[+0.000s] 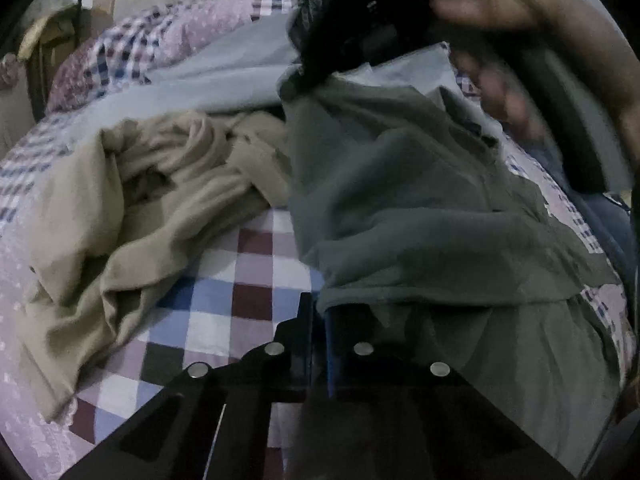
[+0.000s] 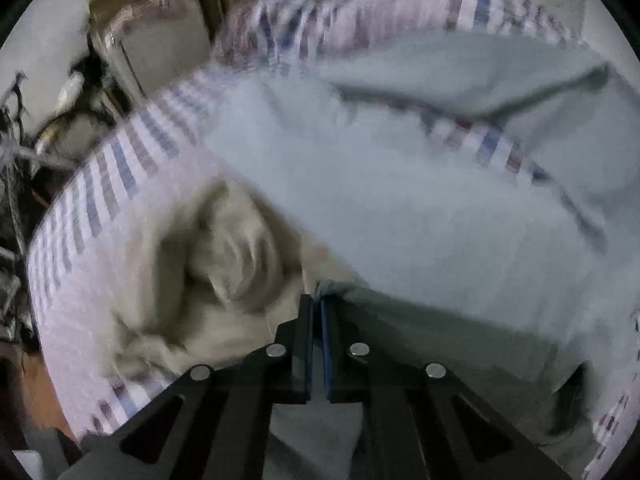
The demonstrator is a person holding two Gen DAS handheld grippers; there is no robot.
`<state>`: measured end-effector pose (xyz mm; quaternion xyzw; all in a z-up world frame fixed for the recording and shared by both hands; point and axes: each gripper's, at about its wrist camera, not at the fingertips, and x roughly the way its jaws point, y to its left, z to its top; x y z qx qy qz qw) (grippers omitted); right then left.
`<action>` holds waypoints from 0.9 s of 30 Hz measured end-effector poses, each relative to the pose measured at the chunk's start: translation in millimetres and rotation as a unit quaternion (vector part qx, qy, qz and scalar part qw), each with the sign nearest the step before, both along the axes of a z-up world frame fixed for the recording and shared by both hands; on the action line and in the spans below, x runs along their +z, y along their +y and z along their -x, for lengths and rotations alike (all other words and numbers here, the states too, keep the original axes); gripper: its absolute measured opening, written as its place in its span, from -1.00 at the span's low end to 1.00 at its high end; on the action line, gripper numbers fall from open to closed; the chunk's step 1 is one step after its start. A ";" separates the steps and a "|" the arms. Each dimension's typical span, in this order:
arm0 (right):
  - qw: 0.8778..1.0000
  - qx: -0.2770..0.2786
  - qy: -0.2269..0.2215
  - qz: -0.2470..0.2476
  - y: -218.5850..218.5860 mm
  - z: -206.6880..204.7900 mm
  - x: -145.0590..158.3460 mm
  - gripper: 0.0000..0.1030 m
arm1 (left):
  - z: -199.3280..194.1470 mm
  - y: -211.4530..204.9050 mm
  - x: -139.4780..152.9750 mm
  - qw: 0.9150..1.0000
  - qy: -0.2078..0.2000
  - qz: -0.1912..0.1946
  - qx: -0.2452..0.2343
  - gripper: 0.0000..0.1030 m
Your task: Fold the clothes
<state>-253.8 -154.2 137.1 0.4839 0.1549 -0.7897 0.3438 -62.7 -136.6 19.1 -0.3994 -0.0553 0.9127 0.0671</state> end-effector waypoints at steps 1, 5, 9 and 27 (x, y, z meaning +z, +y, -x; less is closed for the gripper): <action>1.000 -0.006 0.012 0.019 3.4 3.1 14.2 -0.97 | -4.1 -0.3 7.5 1.000 0.024 0.003 0.013 -0.96; 0.996 -0.041 0.049 0.058 16.7 23.5 35.3 -0.97 | -2.3 8.2 3.7 0.998 0.024 0.048 0.029 -0.96; 0.997 -0.048 0.054 0.002 6.1 35.7 3.6 -0.97 | 5.6 16.4 -14.1 0.997 -0.026 0.067 0.024 -0.96; 0.986 -0.134 0.095 0.033 71.4 17.4 8.5 -0.24 | -3.4 -48.9 0.6 0.989 -0.094 -0.107 0.025 0.18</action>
